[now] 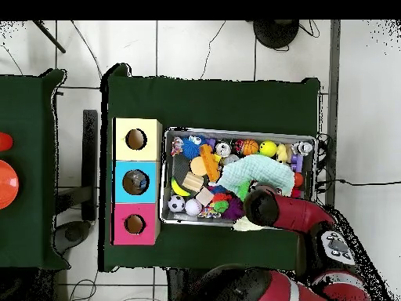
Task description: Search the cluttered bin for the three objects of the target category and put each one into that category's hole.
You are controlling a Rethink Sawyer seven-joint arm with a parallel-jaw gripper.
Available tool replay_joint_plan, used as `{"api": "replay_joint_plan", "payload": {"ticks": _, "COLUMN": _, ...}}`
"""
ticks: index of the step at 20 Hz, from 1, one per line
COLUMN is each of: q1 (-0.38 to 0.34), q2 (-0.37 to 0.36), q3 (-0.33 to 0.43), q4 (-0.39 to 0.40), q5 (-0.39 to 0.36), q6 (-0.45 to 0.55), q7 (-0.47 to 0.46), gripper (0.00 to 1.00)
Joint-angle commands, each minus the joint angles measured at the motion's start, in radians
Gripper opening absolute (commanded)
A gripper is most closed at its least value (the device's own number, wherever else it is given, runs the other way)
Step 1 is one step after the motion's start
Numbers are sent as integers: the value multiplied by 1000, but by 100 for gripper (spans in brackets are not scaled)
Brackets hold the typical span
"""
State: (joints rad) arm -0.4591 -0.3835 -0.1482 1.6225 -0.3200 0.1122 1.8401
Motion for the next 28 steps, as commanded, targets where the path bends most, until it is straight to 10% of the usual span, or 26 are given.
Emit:
{"api": "replay_joint_plan", "payload": {"ticks": 1, "q1": -105, "q2": 235, "q3": 134, "q4": -62, "q5": -103, "q6": -143, "q7": 34, "gripper": 100}}
{"api": "replay_joint_plan", "payload": {"ticks": 3, "q1": -125, "q2": 235, "q3": 173, "q4": -67, "q5": -108, "q6": -90, "q7": 1, "gripper": 100}}
{"api": "replay_joint_plan", "payload": {"ticks": 4, "q1": -152, "q2": 233, "q3": 212, "q4": -64, "q5": -107, "q6": -33, "q7": -14, "gripper": 0}}
{"api": "replay_joint_plan", "payload": {"ticks": 13, "q1": -221, "q2": 218, "q3": 365, "q4": -17, "q5": 51, "q6": 321, "q7": -40, "gripper": 0}}
{"api": "replay_joint_plan", "payload": {"ticks": 28, "q1": -190, "q2": 217, "q3": 434, "q4": 75, "q5": 270, "q6": 469, "q7": 55, "gripper": 0}}
